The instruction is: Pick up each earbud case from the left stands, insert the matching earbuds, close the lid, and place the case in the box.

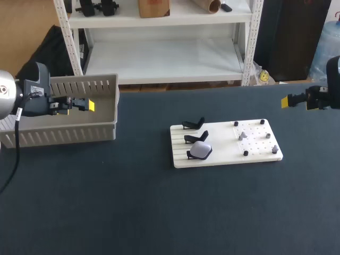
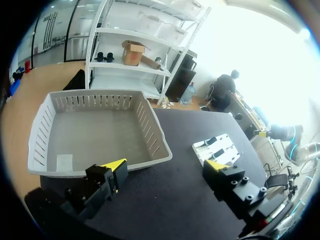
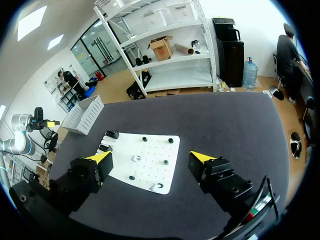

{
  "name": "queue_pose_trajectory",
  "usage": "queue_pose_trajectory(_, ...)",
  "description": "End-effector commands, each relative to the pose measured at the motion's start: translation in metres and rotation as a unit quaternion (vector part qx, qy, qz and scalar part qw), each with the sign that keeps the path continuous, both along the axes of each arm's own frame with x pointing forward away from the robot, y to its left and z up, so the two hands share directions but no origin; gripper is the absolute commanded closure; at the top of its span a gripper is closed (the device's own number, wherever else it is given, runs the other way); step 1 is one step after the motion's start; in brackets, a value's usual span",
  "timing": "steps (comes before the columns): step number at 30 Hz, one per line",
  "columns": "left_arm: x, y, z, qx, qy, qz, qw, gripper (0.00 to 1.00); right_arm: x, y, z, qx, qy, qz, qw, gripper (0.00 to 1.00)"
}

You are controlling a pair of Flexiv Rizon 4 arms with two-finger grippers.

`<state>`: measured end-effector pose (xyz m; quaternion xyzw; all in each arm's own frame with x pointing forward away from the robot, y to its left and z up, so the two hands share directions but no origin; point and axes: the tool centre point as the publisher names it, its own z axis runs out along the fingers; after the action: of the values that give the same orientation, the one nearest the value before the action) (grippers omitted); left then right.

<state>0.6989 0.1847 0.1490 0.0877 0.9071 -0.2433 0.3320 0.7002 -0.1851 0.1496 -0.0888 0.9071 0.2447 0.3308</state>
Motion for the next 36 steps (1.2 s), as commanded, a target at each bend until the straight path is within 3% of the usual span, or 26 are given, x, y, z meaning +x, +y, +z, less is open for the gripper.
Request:
queue_pose_trajectory(1,0.001,0.0,0.001,0.001,0.002,0.0,1.0,0.0,0.0,0.0,0.0,0.0,0.0,0.001,1.0,0.0)
queue_pose_trajectory(15,0.001,0.0,0.001,0.001,0.002,0.0,1.0,0.0,0.0,0.0,0.0,0.0,0.0,0.001,1.0,0.0)
queue_pose_trajectory(21,0.003,-0.022,0.002,0.014,-0.071,-0.132,0.989,0.0,0.0,0.0,0.0,0.0,0.0,0.001,1.0,0.0)
queue_pose_trajectory(25,0.002,-0.035,0.002,0.031,-0.131,-0.235,0.963,0.0,0.0,0.0,0.0,0.0,0.0,0.001,1.0,0.0)
queue_pose_trajectory(27,-0.003,-0.041,0.005,0.018,-0.17,-0.3,0.939,0.0,0.0,0.0,0.0,0.0,0.0,0.001,1.0,0.0)
queue_pose_trajectory(30,-0.012,-0.053,0.011,0.015,-0.198,-0.393,0.898,0.0,0.0,0.0,0.0,0.0,0.0,0.001,1.0,0.0)
queue_pose_trajectory(35,-0.023,-0.078,0.021,0.038,-0.203,-0.496,0.843,0.0,0.0,0.0,0.0,0.0,0.0,0.001,1.0,0.0)
queue_pose_trajectory(36,-0.025,-0.083,0.024,0.046,-0.201,-0.507,0.837,0.0,0.0,0.0,0.0,0.0,0.0,0.001,1.0,0.0)
